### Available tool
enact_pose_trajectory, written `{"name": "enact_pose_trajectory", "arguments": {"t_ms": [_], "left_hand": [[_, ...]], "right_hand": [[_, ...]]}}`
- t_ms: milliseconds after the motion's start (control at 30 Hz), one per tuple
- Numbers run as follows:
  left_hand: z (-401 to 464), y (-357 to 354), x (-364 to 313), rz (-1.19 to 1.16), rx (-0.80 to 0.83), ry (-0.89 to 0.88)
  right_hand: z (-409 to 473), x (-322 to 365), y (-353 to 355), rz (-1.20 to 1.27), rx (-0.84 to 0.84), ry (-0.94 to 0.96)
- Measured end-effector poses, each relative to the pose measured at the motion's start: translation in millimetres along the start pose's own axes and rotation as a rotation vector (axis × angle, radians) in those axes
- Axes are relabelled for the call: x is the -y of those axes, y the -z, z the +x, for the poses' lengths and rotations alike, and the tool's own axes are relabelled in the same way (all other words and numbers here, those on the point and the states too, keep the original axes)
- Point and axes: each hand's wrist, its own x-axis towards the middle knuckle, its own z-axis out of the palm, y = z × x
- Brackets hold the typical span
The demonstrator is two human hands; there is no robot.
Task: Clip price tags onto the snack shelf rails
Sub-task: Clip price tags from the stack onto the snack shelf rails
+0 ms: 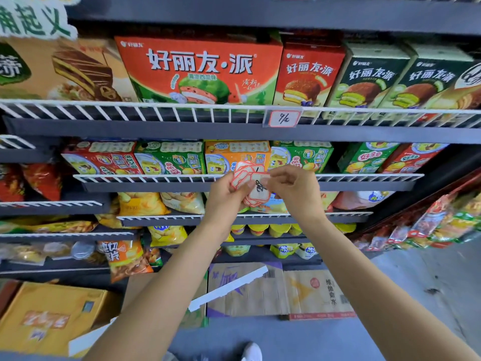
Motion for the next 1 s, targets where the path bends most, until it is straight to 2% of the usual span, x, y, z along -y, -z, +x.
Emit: {"name": "enact_pose_trajectory", "arguments": {"t_ms": [233, 367, 467, 633, 767, 1000], "left_hand": [[8, -6, 18, -0.060, -0.062, 0.068], [14, -6, 33, 0.038, -0.090, 0.034], [20, -9, 45, 0.122, -0.136, 0.063], [38, -14, 67, 0.305, -0.138, 0.086], [52, -19, 72, 0.454, -0.077, 0.064], [60, -19, 71, 0.413, 0.034, 0.000]], "right_hand": [[7, -17, 4, -0.009, 0.000, -0.087], [13, -31, 10, -0.005, 0.043, -0.128], [20, -44, 18, 0.012, -0.011, -0.181], [35, -68, 24, -0.280, -0.036, -0.046], [46, -75, 20, -0.388, -0.058, 0.051], [62, -80, 9, -0.563, -0.025, 0.305]]}}
